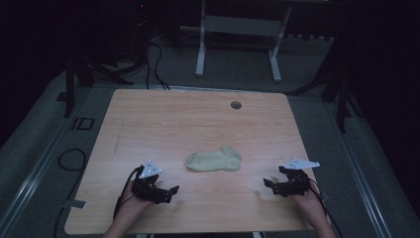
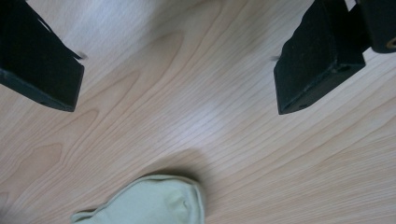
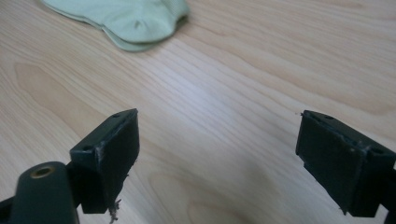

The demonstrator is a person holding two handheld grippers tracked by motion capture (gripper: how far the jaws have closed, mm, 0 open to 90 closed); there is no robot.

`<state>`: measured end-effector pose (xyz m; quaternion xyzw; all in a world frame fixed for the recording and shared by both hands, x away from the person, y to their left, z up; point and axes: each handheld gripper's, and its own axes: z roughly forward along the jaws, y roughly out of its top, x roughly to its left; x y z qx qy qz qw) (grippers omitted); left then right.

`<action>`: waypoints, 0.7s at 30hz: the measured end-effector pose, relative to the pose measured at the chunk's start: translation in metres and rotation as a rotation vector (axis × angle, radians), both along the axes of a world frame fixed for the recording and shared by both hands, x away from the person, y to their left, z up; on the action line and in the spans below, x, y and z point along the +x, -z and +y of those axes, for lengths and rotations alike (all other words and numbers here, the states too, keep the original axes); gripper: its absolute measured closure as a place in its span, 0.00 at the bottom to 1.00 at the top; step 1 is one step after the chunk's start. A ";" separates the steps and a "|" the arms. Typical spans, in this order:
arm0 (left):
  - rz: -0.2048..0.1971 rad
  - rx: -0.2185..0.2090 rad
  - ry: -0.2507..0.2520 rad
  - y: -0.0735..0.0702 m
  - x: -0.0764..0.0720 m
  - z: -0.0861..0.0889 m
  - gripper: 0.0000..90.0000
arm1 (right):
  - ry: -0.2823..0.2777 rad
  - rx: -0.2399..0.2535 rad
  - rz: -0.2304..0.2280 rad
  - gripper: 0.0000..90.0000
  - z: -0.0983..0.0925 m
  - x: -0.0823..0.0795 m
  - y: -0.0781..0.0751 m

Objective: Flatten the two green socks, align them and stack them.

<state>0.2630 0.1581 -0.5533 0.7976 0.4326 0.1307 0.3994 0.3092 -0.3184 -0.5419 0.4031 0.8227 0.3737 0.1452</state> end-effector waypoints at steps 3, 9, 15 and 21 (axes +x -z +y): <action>-0.006 -0.001 -0.014 -0.001 -0.004 0.008 0.02 | 0.014 0.004 0.001 0.15 -0.008 -0.003 0.000; -0.011 -0.012 -0.076 0.002 -0.007 0.030 0.02 | 0.036 0.008 -0.011 0.15 -0.021 -0.010 0.002; -0.024 -0.044 -0.120 0.002 -0.013 0.054 0.02 | 0.064 0.013 -0.012 0.15 -0.033 -0.018 0.004; -0.035 -0.059 -0.185 0.001 -0.020 0.082 0.02 | 0.107 0.023 -0.018 0.15 -0.048 -0.027 0.008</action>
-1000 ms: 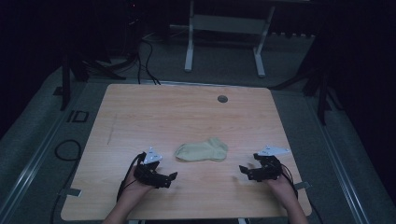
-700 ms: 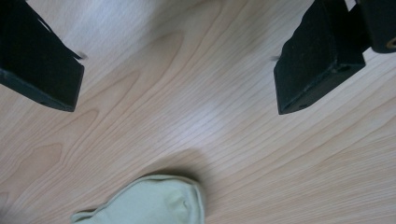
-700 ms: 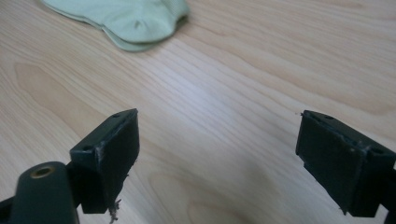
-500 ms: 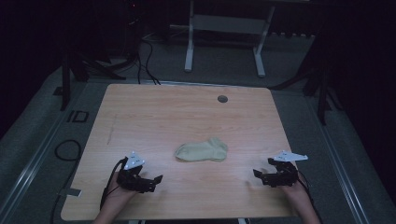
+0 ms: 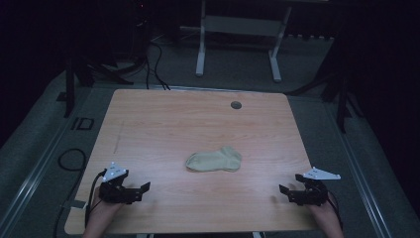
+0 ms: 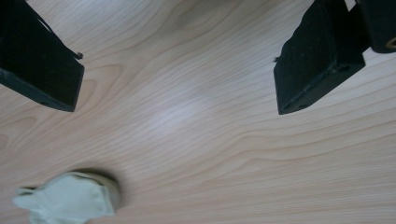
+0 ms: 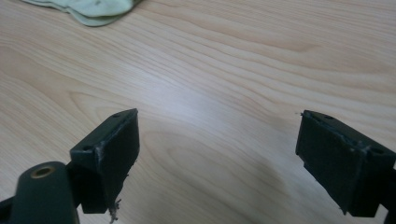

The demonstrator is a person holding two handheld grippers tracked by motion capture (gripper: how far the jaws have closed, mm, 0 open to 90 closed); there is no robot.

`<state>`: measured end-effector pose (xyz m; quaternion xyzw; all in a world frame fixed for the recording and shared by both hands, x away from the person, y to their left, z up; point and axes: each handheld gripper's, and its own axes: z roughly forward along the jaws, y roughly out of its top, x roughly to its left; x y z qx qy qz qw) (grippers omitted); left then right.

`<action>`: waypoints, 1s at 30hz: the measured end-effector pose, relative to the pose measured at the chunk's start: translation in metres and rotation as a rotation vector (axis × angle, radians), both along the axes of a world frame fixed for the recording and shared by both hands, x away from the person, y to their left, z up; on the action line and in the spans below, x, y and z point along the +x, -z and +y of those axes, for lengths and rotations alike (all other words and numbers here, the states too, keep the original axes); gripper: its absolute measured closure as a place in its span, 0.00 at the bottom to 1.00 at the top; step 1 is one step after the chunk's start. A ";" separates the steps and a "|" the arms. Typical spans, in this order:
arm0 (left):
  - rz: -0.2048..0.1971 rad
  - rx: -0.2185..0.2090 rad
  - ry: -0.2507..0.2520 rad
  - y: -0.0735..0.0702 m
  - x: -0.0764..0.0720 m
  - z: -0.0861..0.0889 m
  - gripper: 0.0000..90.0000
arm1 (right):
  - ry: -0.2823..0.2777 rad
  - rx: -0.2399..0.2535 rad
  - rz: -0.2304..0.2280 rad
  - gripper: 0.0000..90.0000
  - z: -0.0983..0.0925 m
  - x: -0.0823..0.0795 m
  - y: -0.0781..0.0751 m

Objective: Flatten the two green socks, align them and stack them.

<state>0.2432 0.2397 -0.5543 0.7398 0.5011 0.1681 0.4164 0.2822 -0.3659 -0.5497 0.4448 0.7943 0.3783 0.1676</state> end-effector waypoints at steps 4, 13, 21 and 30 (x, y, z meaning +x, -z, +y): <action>-0.002 0.000 -0.027 0.000 -0.009 0.012 0.02 | 0.035 0.012 -0.005 0.15 -0.010 -0.006 0.001; 0.004 -0.013 -0.049 0.005 -0.029 0.030 0.02 | 0.076 0.020 -0.022 0.15 -0.022 -0.022 0.002; -0.016 -0.035 -0.109 0.008 -0.045 0.048 0.02 | 0.134 0.020 -0.042 0.15 -0.030 -0.029 0.004; -0.067 -0.012 -0.185 0.012 -0.058 0.053 0.02 | 0.275 0.022 -0.096 0.15 -0.039 -0.036 0.008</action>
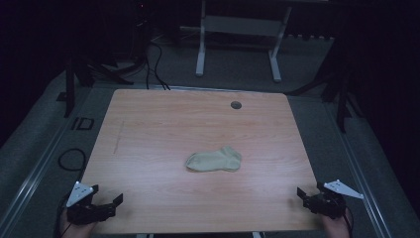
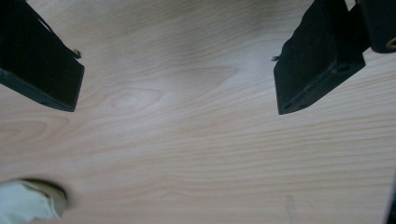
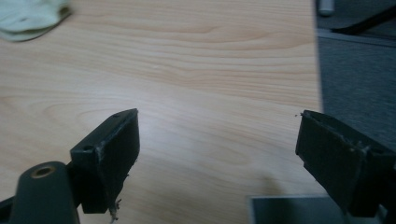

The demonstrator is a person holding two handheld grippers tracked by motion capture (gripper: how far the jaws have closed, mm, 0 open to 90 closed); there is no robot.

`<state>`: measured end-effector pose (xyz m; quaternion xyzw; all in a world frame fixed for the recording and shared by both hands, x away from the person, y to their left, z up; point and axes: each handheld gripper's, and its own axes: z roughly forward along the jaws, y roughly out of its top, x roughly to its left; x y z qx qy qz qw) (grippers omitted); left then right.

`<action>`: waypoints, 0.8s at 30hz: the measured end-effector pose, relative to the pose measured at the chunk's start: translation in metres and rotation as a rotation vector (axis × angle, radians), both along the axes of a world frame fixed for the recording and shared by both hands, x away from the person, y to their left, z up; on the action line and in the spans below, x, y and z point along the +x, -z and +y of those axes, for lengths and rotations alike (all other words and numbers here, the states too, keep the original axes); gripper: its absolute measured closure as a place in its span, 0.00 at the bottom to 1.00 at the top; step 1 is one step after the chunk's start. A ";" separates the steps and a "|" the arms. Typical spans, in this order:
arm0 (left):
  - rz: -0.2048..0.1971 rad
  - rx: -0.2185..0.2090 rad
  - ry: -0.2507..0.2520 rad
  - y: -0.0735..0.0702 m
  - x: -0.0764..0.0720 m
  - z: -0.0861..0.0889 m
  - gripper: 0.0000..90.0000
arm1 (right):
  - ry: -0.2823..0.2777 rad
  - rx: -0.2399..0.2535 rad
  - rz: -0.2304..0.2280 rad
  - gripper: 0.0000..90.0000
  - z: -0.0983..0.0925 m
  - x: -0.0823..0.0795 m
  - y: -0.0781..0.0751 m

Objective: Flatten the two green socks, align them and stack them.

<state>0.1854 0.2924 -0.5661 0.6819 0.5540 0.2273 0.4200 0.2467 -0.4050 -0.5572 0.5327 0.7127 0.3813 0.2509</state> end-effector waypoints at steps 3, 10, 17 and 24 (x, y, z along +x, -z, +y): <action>0.003 0.036 -0.037 0.001 -0.002 -0.002 0.02 | 0.037 0.001 -0.007 0.15 -0.003 -0.001 0.002; 0.001 0.073 -0.154 0.004 -0.004 -0.002 0.02 | 0.098 -0.015 -0.020 0.15 -0.005 -0.002 0.004; -0.010 0.110 -0.216 0.007 -0.006 -0.002 0.02 | 0.128 -0.024 -0.051 0.15 -0.005 0.000 0.002; -0.027 0.115 -0.262 0.007 -0.008 0.000 0.02 | 0.140 -0.041 -0.055 0.15 -0.004 0.002 0.002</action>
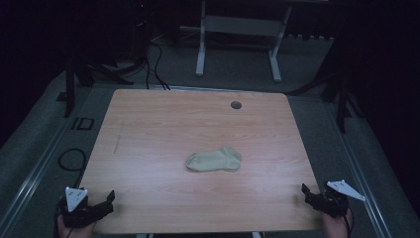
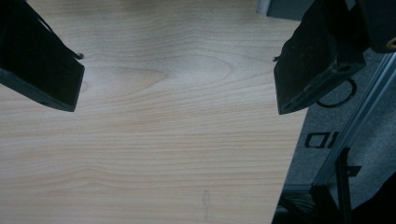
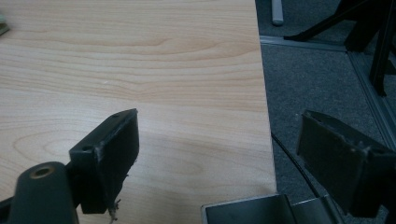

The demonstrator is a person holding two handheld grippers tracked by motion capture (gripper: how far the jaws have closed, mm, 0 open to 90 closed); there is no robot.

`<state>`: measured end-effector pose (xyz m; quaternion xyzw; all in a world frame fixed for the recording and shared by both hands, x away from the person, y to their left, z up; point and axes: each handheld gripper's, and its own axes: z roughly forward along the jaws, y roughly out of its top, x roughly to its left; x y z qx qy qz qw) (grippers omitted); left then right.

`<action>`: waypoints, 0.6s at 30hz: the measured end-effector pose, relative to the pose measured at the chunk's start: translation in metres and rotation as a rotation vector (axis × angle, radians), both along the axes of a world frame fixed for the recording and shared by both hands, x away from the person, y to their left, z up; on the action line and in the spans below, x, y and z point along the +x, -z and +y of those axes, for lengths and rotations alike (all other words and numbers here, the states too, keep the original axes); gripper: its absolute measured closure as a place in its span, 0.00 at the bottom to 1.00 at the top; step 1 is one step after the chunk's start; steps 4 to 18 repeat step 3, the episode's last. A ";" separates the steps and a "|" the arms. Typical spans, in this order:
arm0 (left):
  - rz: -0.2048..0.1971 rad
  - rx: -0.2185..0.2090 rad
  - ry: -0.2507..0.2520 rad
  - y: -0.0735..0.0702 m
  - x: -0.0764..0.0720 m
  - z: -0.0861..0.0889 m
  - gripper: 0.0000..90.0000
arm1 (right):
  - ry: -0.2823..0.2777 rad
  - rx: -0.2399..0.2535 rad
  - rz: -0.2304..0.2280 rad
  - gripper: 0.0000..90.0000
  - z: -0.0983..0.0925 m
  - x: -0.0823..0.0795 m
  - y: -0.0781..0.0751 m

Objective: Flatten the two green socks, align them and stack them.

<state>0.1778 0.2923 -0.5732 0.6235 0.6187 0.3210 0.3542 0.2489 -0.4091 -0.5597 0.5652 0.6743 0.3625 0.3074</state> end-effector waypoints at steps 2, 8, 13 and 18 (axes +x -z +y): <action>0.002 0.005 -0.002 0.001 0.000 -0.001 0.02 | 0.001 0.003 0.003 0.15 -0.001 0.000 0.000; 0.009 0.006 0.003 0.001 0.000 -0.001 0.02 | 0.005 0.006 0.004 0.15 -0.001 0.000 0.000; 0.009 0.006 0.003 0.001 0.000 -0.001 0.02 | 0.005 0.006 0.004 0.15 -0.001 0.000 0.000; 0.009 0.006 0.003 0.001 0.000 -0.001 0.02 | 0.005 0.006 0.004 0.15 -0.001 0.000 0.000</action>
